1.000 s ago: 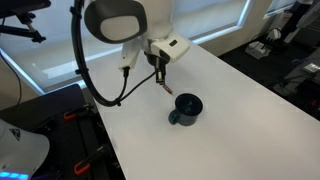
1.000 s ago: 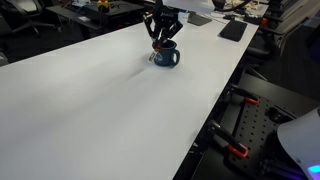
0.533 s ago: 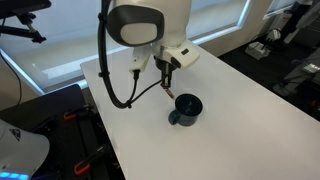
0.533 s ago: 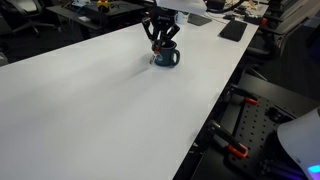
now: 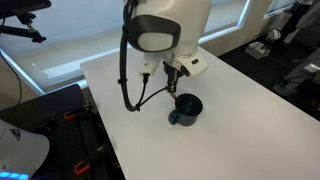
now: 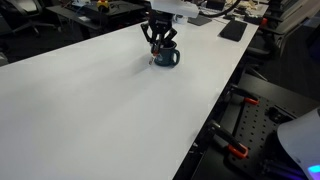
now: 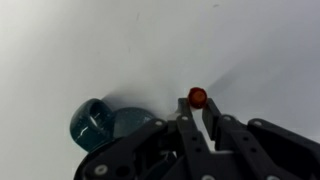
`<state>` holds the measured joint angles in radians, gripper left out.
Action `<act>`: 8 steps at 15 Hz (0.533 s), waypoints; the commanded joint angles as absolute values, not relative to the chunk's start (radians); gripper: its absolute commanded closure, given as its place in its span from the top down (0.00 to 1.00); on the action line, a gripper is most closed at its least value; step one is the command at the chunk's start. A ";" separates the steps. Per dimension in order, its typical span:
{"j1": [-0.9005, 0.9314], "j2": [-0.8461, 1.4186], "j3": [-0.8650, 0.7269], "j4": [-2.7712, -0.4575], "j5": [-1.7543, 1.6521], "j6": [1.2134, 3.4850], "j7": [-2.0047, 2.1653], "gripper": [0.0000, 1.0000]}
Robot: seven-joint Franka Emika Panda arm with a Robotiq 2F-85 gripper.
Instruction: Put the marker on the table
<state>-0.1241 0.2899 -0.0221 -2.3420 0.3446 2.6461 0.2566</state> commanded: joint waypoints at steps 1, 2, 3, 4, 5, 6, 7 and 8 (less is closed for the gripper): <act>-0.136 0.334 -0.028 -2.281 0.381 2.590 0.236 0.05; -0.138 0.342 -0.029 -2.272 0.385 2.584 0.238 0.05; -0.135 0.350 -0.035 -2.266 0.381 2.585 0.255 0.05; -0.135 0.358 -0.038 -2.259 0.384 2.584 0.267 0.44; -0.126 0.338 -0.039 -2.290 0.370 2.618 0.257 0.20; -0.127 0.346 -0.041 -2.284 0.373 2.617 0.257 0.27; -0.128 0.353 -0.042 -2.280 0.373 2.617 0.257 0.34; -0.128 0.356 -0.042 -2.278 0.373 2.617 0.258 0.42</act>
